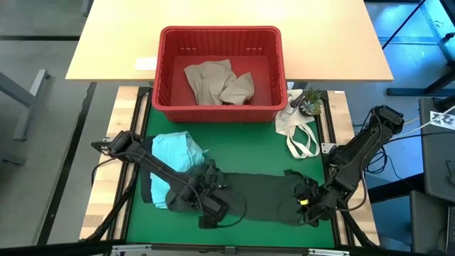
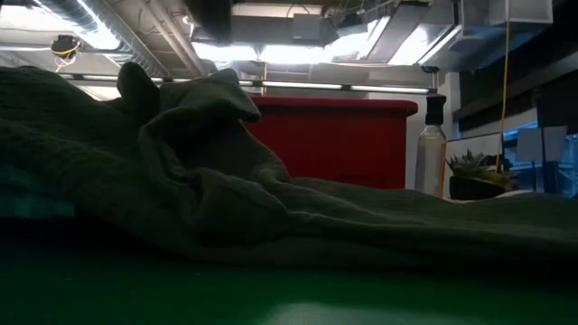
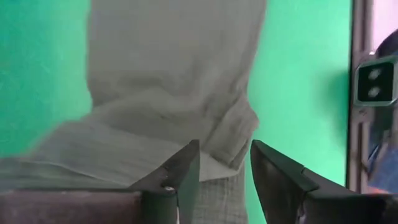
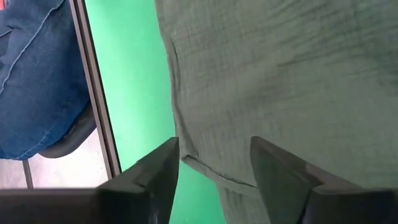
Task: Fold Laundry from Bin
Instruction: Fold the green polo shirt from the red laundry bin
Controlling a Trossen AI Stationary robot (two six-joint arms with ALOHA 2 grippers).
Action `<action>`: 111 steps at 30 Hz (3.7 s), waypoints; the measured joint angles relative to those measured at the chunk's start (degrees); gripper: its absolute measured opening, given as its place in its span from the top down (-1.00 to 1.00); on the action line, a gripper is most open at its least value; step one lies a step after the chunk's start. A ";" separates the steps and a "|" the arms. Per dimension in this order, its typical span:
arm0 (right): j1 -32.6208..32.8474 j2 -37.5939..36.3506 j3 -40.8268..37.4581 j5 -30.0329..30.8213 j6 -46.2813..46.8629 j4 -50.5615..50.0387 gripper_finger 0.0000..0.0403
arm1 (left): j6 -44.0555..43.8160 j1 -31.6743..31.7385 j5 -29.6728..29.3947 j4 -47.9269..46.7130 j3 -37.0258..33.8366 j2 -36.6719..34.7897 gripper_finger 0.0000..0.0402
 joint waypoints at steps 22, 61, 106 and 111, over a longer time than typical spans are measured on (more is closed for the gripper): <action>-0.02 -0.01 -0.02 14.52 -0.08 -0.02 0.02 | -33.74 12.74 -4.54 -24.74 14.93 -0.22 0.43; 0.02 21.26 0.11 17.26 -1.56 0.66 0.02 | -39.86 17.04 2.66 -21.20 5.44 0.42 0.43; -0.02 21.41 -0.02 17.77 0.16 1.33 0.02 | -53.74 2.19 6.07 -30.45 5.44 -0.11 1.00; -0.02 21.41 -0.02 17.75 0.16 1.33 0.02 | -56.41 0.11 8.19 -30.46 5.44 -0.11 1.00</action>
